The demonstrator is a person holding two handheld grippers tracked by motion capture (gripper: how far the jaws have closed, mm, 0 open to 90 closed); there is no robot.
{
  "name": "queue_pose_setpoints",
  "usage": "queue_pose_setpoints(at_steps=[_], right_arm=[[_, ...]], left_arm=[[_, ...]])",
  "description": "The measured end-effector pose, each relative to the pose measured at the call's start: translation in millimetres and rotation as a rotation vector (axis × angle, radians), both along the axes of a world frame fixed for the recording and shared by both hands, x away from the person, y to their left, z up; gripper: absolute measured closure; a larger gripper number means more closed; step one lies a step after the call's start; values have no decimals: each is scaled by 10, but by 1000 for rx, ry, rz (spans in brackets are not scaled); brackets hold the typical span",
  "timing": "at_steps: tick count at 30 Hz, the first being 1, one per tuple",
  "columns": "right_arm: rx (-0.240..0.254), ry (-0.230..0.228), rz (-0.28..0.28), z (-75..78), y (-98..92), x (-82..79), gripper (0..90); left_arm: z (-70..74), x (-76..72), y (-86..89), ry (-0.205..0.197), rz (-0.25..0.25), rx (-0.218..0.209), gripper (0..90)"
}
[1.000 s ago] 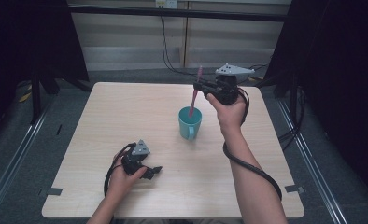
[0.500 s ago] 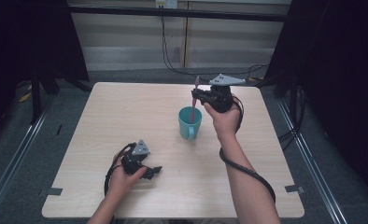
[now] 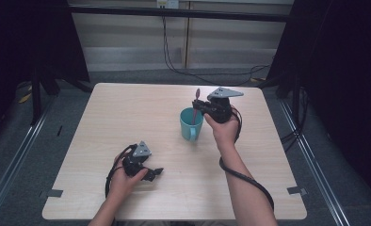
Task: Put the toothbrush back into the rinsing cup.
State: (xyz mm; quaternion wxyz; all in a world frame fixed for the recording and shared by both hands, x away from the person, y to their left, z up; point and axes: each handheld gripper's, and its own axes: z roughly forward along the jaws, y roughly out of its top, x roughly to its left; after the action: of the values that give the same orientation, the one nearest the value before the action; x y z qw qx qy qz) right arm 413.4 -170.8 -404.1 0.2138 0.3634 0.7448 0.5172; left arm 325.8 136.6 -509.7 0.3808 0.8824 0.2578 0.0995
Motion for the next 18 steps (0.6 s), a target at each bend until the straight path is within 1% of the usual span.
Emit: queue_pose_setpoints(at_steps=[6, 12, 18], right_arm=[[-4, 7, -6, -111, -31, -36, 834], [0, 24, -13, -216, -45, -41, 831], [7, 29, -25, -267, -80, -64, 826]], left_arm=[[0, -4, 0, -2, 1, 0, 154], [0, -8, 0, -3, 3, 0, 154], [0, -9, 0, -2, 3, 1, 154]])
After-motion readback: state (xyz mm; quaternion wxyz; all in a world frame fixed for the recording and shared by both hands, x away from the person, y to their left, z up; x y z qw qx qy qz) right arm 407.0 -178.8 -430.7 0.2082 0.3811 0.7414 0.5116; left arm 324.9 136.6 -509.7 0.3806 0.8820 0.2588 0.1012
